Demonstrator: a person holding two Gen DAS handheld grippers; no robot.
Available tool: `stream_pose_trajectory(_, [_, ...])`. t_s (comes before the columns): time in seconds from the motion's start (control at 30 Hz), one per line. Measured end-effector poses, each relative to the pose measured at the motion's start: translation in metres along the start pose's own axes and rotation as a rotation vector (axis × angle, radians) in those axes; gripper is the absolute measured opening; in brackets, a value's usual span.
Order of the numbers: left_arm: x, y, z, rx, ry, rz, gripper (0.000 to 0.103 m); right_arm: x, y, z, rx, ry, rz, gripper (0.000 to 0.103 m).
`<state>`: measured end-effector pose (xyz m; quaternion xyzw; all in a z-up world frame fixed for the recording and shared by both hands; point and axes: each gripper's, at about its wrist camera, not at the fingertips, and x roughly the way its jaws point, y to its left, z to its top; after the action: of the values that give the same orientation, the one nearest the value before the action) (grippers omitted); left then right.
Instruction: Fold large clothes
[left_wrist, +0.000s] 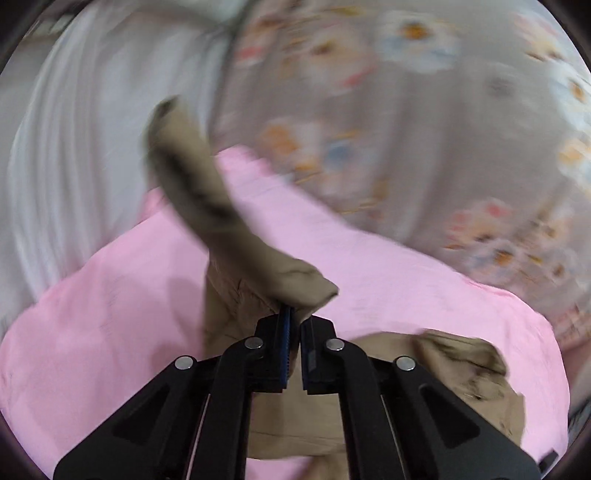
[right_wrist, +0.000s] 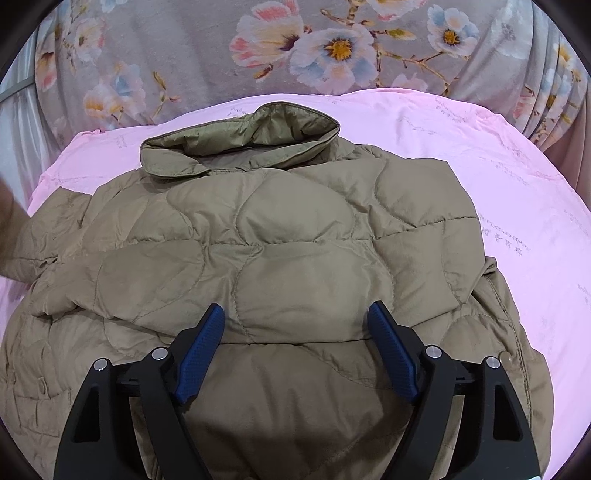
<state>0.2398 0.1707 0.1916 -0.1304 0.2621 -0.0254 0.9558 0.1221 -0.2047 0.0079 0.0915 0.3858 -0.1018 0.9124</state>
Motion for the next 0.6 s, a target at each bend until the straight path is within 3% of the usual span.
stream_pose_trajectory(0.1, [-0.026,-0.094,-0.016,0.12,-0.022,-0.157,0.003,-0.003,-0.003,0.0,0.021,-0.013,0.008,0.078])
stream_pose_trajectory(0.17, [-0.029,-0.153,-0.038,0.188,0.015,-0.249,0.004,-0.01,-0.009,-0.001,0.054,-0.043,0.018,0.078])
stream_pose_trajectory(0.23, [-0.026,-0.193,-0.064,0.237,0.059,-0.287,0.006,-0.019,-0.02,-0.002,0.107,-0.072,0.03,0.078])
stream_pose_trajectory(0.27, [-0.021,-0.214,-0.083,0.274,0.091,-0.299,0.011,-0.023,-0.027,-0.002,0.138,-0.078,0.043,0.078])
stream_pose_trajectory(0.3, [-0.015,-0.228,-0.099,0.306,0.12,-0.3,0.023,-0.026,-0.035,-0.003,0.168,-0.076,0.055,0.078])
stream_pose_trajectory(0.33, [-0.008,-0.238,-0.112,0.329,0.147,-0.291,0.034,-0.028,-0.04,-0.004,0.189,-0.07,0.061,0.078])
stream_pose_trajectory(0.37, [-0.003,-0.243,-0.127,0.34,0.176,-0.283,0.054,-0.031,-0.048,-0.005,0.207,-0.063,0.068,0.078])
stream_pose_trajectory(0.5, [0.007,-0.226,-0.146,0.262,0.253,-0.313,0.068,-0.049,-0.073,-0.01,0.242,-0.079,0.067,0.079])
stream_pose_trajectory(0.6, [0.016,-0.185,-0.142,0.186,0.273,-0.266,0.072,-0.055,-0.084,-0.006,0.262,-0.08,0.062,0.079])
